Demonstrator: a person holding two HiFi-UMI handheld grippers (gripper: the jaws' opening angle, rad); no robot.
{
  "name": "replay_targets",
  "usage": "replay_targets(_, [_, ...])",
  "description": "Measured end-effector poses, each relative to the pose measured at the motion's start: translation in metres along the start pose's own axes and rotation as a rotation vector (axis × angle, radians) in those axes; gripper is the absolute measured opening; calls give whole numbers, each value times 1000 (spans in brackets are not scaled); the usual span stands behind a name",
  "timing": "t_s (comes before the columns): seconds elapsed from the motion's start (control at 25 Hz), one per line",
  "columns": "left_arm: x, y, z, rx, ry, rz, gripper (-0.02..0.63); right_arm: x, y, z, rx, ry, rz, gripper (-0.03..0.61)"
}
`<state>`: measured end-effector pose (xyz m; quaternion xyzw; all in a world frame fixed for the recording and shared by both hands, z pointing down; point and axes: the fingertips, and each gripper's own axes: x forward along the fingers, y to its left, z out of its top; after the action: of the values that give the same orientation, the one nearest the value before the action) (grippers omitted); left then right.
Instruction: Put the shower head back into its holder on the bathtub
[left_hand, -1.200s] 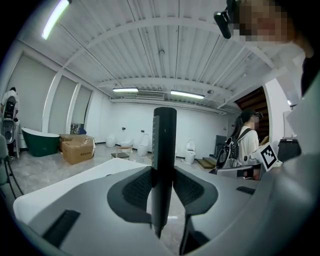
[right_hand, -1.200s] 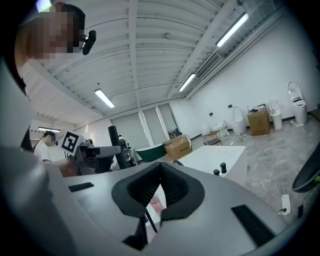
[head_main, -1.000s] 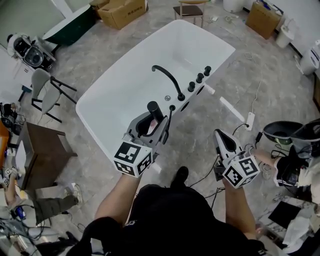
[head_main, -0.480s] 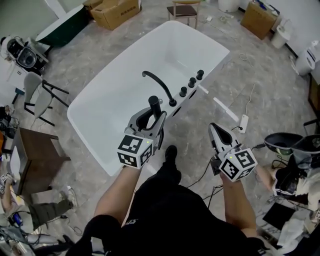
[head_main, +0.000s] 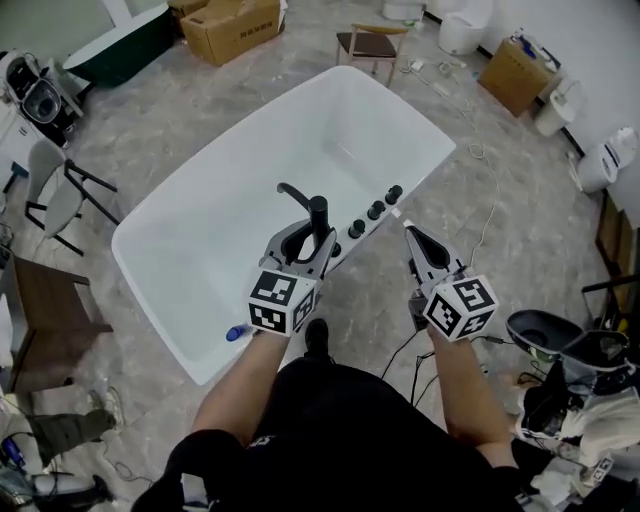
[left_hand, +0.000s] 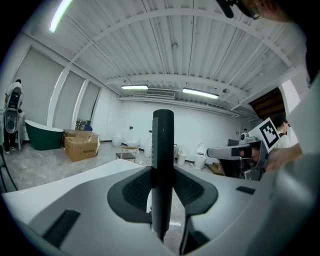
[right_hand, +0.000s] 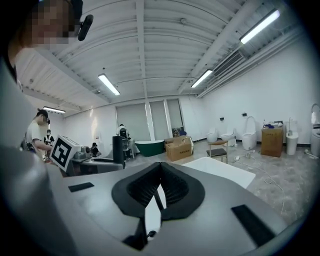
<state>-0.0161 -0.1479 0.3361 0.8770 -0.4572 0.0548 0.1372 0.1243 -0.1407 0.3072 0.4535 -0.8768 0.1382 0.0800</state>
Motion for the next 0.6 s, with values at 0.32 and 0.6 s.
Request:
replay_targets(0.32, [51, 49, 1, -36, 31, 95, 140, 82, -31, 16, -13, 35, 12, 14])
replay_targets(0.6, [80, 72, -3, -51, 65, 271, 140, 120, -54, 9, -54, 81, 169, 14])
